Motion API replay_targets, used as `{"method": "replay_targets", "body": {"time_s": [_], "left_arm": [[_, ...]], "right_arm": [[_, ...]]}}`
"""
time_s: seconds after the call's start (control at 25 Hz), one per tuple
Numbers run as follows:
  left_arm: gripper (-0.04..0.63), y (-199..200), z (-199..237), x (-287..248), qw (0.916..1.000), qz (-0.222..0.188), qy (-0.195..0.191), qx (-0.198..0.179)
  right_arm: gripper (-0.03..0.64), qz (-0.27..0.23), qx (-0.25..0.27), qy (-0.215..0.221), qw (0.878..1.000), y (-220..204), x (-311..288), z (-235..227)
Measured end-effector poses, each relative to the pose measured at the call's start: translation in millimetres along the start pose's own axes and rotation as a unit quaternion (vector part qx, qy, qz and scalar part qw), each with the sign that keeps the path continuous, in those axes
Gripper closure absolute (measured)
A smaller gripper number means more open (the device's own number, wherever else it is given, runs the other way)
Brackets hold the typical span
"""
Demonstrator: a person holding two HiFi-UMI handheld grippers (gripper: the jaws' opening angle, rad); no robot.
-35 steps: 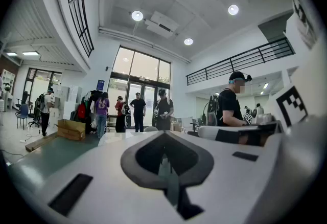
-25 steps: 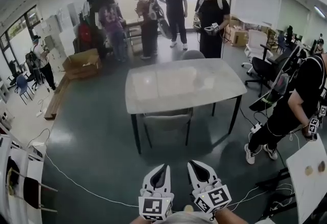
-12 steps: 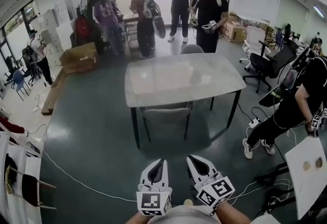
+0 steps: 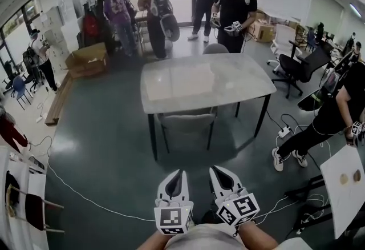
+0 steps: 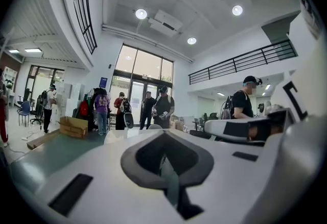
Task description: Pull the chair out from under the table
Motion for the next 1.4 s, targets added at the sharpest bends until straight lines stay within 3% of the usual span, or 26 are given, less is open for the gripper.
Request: {"method": "replay_targets", "body": {"time_s": [0.4, 0.72, 1.4], "left_arm": [[0.581, 3, 4, -42, 0.9997, -0.002, 0.009, -0.024], [0.581, 9, 28, -116, 0.9992, 0.002, 0.021, -0.033], [0.581, 11, 64, -272, 0.9980, 0.055, 0.030, 0.002]], "right_arm": [[0.591, -0.018, 0.011, -0.016, 1.000, 6, -30, -28], [0.591, -0.023, 0.023, -0.041, 0.999, 18, -83, -98], [0.591, 0.027, -0.013, -0.033, 0.999, 24, -196, -212]]}}
Point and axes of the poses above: the fingertips, and each gripper's own axes: x backward along the fingers, z to its left, y out of its top, the point moved 1 cm from there along x, backward along the fingers, and after that the axes turned 5 degrees about z, right-handed, at the moved point
